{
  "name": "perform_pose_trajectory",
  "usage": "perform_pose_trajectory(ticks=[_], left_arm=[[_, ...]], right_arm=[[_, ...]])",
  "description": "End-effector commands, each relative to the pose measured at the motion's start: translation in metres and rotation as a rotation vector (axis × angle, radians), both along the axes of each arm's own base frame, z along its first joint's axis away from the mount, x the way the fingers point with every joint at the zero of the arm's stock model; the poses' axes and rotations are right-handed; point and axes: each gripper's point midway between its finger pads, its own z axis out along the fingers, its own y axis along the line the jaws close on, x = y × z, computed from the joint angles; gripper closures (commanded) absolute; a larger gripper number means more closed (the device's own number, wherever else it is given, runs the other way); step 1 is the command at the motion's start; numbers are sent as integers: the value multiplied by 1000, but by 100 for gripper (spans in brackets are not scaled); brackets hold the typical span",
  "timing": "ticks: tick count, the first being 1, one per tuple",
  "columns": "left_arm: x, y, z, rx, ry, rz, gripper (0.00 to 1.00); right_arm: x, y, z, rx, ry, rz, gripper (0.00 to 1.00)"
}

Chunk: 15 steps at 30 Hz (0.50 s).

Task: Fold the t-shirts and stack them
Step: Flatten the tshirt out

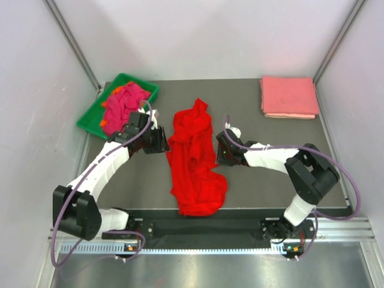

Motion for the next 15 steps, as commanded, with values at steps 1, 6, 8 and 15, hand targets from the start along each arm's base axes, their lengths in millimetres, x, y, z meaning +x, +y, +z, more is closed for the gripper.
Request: perform_pose_trajectory(ticks=[1,6,8,15], left_arm=[[-6,-2,4,-14,-31,-6,52],[-22,-1,-14,-13,34,5,54],[-30,-2,-20,-13,55,6,54],[-61,-12,-42,-21,132,0,55]], right_arm=[[-5,4,-6,-40,11,4,70],[-7,2,-14,-54,26,6,91],[-4,-1,-10,-82,10,6,100],[27,-78,69,-248,-125,-174,100]])
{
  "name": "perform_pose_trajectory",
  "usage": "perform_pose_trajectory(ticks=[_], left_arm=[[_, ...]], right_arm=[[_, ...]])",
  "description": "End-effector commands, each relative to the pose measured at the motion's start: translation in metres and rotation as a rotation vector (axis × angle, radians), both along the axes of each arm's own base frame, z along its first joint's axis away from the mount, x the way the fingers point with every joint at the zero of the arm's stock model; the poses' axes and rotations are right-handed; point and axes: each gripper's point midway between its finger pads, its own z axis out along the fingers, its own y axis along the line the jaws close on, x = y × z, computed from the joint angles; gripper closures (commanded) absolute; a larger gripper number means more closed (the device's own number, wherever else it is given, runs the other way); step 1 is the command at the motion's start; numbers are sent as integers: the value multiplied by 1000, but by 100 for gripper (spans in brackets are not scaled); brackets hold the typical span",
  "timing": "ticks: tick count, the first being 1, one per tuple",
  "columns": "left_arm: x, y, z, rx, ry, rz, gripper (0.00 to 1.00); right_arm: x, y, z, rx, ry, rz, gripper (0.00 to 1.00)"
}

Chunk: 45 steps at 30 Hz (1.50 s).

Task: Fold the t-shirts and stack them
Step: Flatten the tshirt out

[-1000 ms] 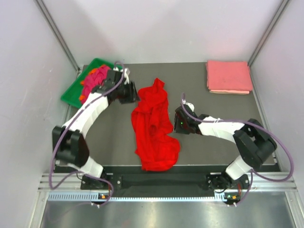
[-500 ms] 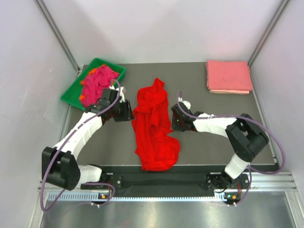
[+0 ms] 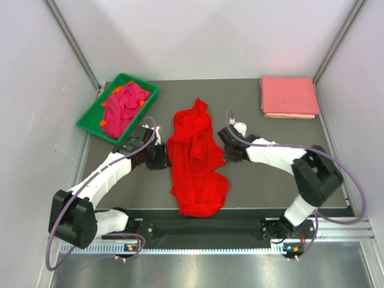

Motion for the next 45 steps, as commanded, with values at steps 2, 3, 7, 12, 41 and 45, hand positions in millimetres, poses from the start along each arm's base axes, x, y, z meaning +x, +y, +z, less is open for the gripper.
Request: perform_pose_trajectory(ticks=[2,3,7,12,41,45], left_arm=[[-18,-11,-6,-29,22,12,56],[-22,-15,-8,-18,23,0,56],[-34,-29,-19,-19,49,-9,57],[-49,-42,-40,10,118,-39,57],[-1,-41,-47,316,-26,59,100],[77,-63,-6,332,-115,48,100]], right_arm=[[21,-79,87,-63,-173,-185,100],[15,-95,88,-76,-172,-204,100],[3,-140,116,-62,-231,-274,100],[-16,-154,134,-20,-281,-283,100],[-23,-191,189,-33,-395,-362,100],[-27,-200,201,-37,-413,-400,100]])
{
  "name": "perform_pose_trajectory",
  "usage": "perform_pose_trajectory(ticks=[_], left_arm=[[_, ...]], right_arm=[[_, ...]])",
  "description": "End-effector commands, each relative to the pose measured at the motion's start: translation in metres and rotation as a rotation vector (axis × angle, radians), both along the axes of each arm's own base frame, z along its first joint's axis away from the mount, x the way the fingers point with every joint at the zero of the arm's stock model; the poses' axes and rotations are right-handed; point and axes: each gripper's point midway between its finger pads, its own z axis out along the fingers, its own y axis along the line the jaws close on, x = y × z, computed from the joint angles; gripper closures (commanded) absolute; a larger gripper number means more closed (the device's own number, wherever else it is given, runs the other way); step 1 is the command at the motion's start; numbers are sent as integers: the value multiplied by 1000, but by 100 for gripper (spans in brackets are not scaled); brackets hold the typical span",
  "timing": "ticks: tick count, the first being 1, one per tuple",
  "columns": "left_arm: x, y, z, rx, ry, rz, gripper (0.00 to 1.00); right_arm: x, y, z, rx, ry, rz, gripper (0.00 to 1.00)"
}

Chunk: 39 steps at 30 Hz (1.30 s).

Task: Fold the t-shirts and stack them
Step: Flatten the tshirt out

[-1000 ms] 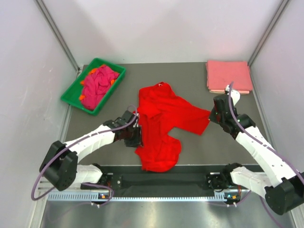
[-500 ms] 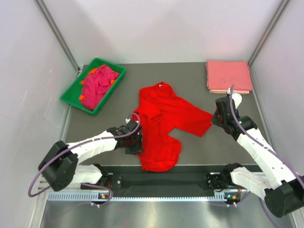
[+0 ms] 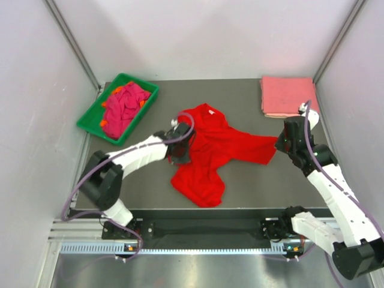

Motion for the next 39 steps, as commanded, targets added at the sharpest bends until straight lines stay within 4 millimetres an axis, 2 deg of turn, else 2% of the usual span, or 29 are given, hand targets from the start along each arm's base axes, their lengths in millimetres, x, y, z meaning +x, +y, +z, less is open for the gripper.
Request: perform_pose_trajectory(ticks=[1,2,3,4,5,6,7,8,9,10,11,12,13,14,15,17,18,19,20,21,22,23,25,26,27,29,30,33,39], left_arm=[[77,-2,25,77,-130,4,100],[91,0,25,79,-125,15,100],[112,-7,40,70,-157,2,100],[122,-8,25,97,-125,-2,100],[133,-4,24,110,-120,7,100],[153,-7,40,114,-157,4,100],[161,-6,25,139,-129,1,100],[172,-2,25,138,-125,7,100],[190,-10,40,106,-156,-8,100],[191,-4,31,138,-115,-8,86],[195,-2,35,151,-118,-9,76],[202,1,48,177,-149,-5,65],[197,6,57,193,-145,-7,57],[190,10,60,210,-137,-13,55],[183,17,78,220,-169,-3,55],[152,26,70,257,-125,-16,54],[137,30,88,233,-148,-9,55],[121,22,86,184,-127,-38,56],[93,27,63,177,-49,-45,58],[77,23,75,110,-64,-56,60],[62,19,70,72,-42,-72,62],[34,13,50,29,28,-90,63],[13,13,51,0,29,-79,63],[-1,21,37,10,65,-43,63],[-2,19,42,-24,30,-32,63],[-15,18,29,-69,56,-16,63],[-14,8,32,-131,38,-25,63],[-22,0,20,-182,84,-7,63],[-40,6,-8,-176,158,35,65]], right_arm=[[-8,-17,27,-18,-58,-50,100],[-11,-19,27,-19,-54,-55,100],[-14,-22,28,-25,-55,-65,100],[-18,-24,31,-27,-65,-71,100],[-23,-28,31,-34,-60,-81,100],[-25,-32,33,-42,-67,-95,100],[-27,-32,35,-41,-73,-97,100],[-30,-33,39,-33,-89,-95,100],[-31,-30,38,-22,-87,-81,100],[-31,-28,40,-11,-95,-76,100],[-31,-26,40,-1,-99,-67,100],[-30,-21,38,15,-93,-47,100],[-30,-19,37,27,-93,-36,100],[-28,-15,34,37,-93,-27,100],[-27,-10,33,56,-91,-6,100],[-24,-4,28,79,-92,16,100],[-23,-2,26,86,-91,22,100],[-22,1,24,93,-89,30,100],[-19,3,22,100,-93,40,100],[-18,6,21,110,-91,52,100],[-17,8,19,111,-85,61,100],[-16,10,19,113,-87,66,100],[-14,11,18,115,-86,76,100],[-14,12,19,114,-90,79,100],[-14,12,19,113,-91,84,100],[-14,13,19,110,-93,94,100],[-14,14,20,110,-96,98,100],[-14,14,21,107,-98,105,100],[-17,14,19,110,-98,111,100]])
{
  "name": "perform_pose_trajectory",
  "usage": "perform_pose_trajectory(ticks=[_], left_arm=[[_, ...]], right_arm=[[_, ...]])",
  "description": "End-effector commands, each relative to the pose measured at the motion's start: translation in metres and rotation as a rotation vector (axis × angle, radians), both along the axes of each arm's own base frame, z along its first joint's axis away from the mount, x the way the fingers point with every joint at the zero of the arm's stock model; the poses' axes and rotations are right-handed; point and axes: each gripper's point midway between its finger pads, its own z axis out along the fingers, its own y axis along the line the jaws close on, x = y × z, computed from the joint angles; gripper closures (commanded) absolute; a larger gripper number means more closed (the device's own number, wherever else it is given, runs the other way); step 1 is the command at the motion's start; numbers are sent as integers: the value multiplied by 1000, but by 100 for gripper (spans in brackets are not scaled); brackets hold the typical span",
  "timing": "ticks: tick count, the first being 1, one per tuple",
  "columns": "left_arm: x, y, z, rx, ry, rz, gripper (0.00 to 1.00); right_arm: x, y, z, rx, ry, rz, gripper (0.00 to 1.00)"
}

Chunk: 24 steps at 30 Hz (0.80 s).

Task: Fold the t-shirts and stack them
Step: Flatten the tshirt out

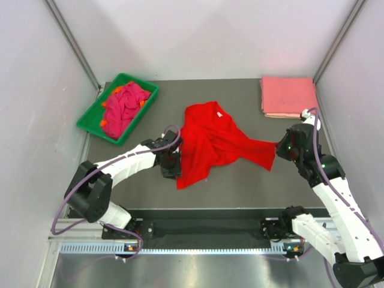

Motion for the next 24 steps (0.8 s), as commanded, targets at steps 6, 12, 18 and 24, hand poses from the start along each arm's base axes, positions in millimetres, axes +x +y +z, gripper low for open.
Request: perform_pose_trajectory(ticks=[6,12,18,24], left_arm=[[-19,-13,-18,-72,42,42,65],[-31,-6,-32,0,42,49,64],[-32,-4,-47,33,47,48,64],[-31,-2,-44,38,37,52,65]], right_arm=[[5,3,9,26,-57,12,100],[5,3,7,24,-54,13,100],[4,3,6,26,-52,13,100],[2,2,6,27,-49,11,100]])
